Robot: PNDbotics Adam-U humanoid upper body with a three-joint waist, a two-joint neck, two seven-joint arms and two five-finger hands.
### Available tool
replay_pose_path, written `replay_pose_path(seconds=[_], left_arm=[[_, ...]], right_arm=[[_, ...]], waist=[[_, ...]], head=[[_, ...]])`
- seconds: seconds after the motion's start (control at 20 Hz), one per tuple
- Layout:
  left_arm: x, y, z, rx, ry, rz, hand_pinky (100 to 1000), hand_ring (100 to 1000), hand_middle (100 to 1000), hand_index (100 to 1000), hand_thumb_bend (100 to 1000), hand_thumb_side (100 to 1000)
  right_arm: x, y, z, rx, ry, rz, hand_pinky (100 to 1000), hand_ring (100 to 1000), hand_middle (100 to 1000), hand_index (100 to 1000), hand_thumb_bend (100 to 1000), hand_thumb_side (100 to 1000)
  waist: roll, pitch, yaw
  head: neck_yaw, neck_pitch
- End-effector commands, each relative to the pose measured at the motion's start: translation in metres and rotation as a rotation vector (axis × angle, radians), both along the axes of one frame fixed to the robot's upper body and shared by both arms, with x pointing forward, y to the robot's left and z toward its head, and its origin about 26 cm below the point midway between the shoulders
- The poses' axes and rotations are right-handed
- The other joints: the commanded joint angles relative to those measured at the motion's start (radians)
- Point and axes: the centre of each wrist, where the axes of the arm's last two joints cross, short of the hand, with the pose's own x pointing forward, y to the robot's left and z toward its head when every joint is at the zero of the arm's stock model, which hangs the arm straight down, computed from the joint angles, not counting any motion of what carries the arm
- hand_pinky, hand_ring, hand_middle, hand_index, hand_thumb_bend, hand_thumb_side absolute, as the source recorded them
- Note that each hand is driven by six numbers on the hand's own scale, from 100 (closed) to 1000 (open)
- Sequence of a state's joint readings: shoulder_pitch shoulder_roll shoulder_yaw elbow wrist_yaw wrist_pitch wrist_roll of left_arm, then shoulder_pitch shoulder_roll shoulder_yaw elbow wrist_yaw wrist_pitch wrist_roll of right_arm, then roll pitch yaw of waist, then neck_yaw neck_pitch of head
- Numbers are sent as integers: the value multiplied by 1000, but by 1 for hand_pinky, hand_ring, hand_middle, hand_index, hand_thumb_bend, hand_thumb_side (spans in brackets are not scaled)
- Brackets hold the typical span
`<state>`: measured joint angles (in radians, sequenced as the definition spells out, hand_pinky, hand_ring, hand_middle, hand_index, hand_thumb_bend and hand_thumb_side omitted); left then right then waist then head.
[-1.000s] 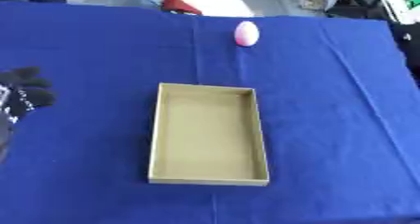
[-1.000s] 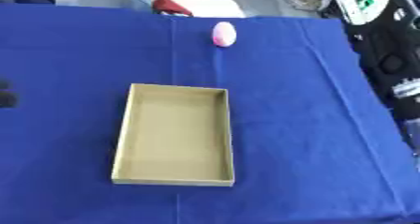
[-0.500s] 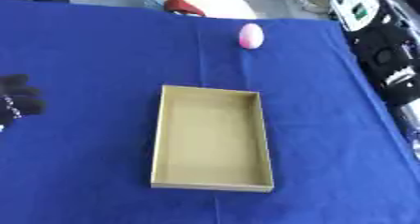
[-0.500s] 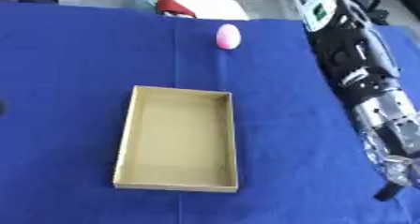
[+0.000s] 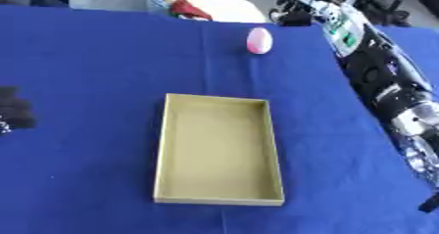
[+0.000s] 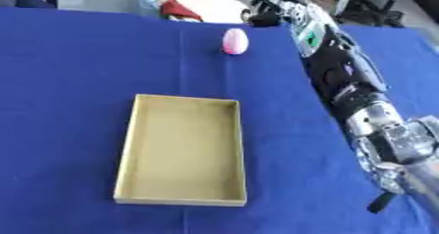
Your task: Pick up objects on the table and place them in the box.
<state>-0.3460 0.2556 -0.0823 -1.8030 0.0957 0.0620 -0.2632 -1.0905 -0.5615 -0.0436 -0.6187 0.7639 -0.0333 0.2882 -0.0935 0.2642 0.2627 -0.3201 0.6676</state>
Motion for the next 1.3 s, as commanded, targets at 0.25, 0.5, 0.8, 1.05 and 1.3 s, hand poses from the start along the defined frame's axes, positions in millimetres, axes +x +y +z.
replay_pose_path(seconds=[0.25,0.5,0.8,1.05,1.3], left_arm=[[-1,-2,11,12,-40,-17,731,662,647,826,100,836],[-1,-3,10,17,-38,-20,732,663,647,829,100,839],[-1,-2,9,21,-36,-20,734,663,647,830,100,840],[-1,-3,9,22,-36,-24,734,664,647,830,100,840],[-1,-4,10,22,-39,-25,735,664,647,830,100,843]], right_arm=[[1,0,7,-54,6,7,710,776,739,917,100,509],[2,7,7,-91,47,39,722,789,759,922,100,447],[3,16,16,-121,44,88,727,792,764,926,100,440],[6,29,13,-143,56,117,730,794,774,918,100,480],[7,33,2,-147,82,118,730,794,774,907,100,502]], waist=[[10,-12,-2],[11,-11,-6],[10,-10,-9],[9,-7,-9],[10,0,-7]], head=[[-1,-14],[-5,-13],[-7,-11],[-11,-12],[-16,-18]])
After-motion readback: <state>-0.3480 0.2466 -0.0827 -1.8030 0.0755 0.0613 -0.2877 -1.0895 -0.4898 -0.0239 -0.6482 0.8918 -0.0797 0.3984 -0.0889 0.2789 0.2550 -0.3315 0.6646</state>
